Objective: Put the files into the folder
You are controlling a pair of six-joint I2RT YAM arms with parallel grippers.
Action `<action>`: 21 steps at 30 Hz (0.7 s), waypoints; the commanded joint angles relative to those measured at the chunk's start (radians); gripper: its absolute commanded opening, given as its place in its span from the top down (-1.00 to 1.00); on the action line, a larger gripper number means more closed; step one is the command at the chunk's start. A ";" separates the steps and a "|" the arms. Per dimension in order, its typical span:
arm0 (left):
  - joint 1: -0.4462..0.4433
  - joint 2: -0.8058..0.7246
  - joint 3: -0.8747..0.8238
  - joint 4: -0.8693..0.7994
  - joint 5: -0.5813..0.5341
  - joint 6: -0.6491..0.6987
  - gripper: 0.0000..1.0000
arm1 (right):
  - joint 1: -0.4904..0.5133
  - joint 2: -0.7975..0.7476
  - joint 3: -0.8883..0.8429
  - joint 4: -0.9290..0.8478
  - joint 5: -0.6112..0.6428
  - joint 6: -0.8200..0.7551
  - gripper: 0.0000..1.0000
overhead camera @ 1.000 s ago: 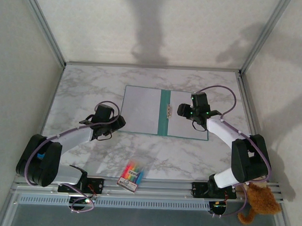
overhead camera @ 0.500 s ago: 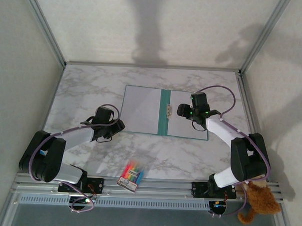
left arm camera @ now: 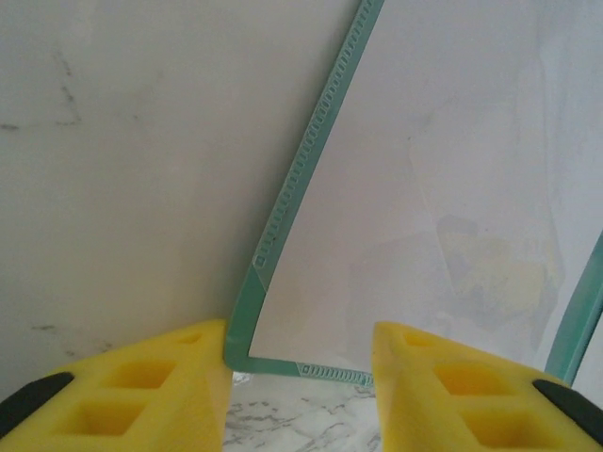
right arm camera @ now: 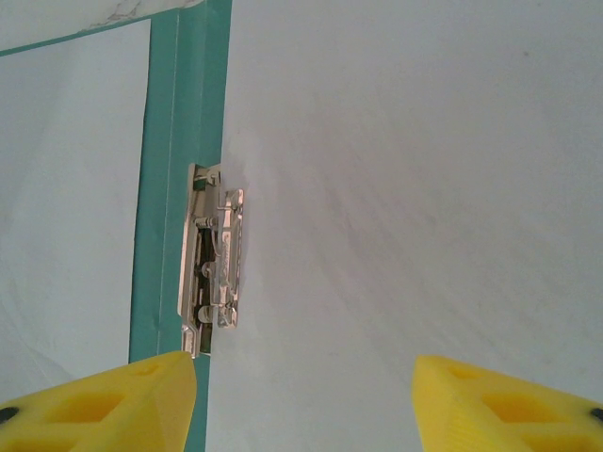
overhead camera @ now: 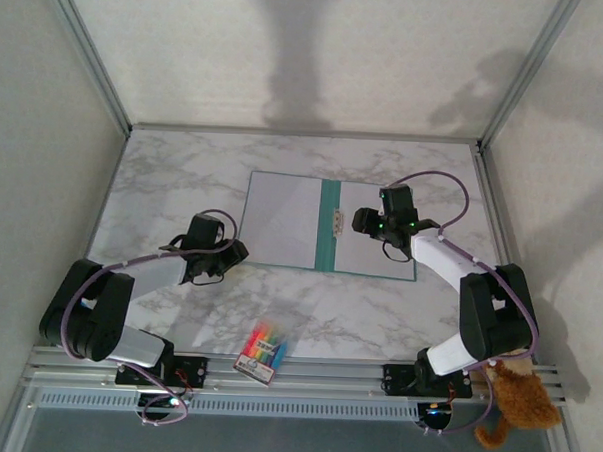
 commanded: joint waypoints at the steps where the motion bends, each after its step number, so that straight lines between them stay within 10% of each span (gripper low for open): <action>1: 0.018 0.010 -0.015 0.042 0.037 0.004 0.14 | -0.003 0.011 0.028 -0.001 -0.006 0.015 -0.24; 21: 0.134 0.055 -0.132 0.305 0.294 0.018 0.23 | -0.003 0.033 0.043 -0.006 -0.026 0.014 -0.25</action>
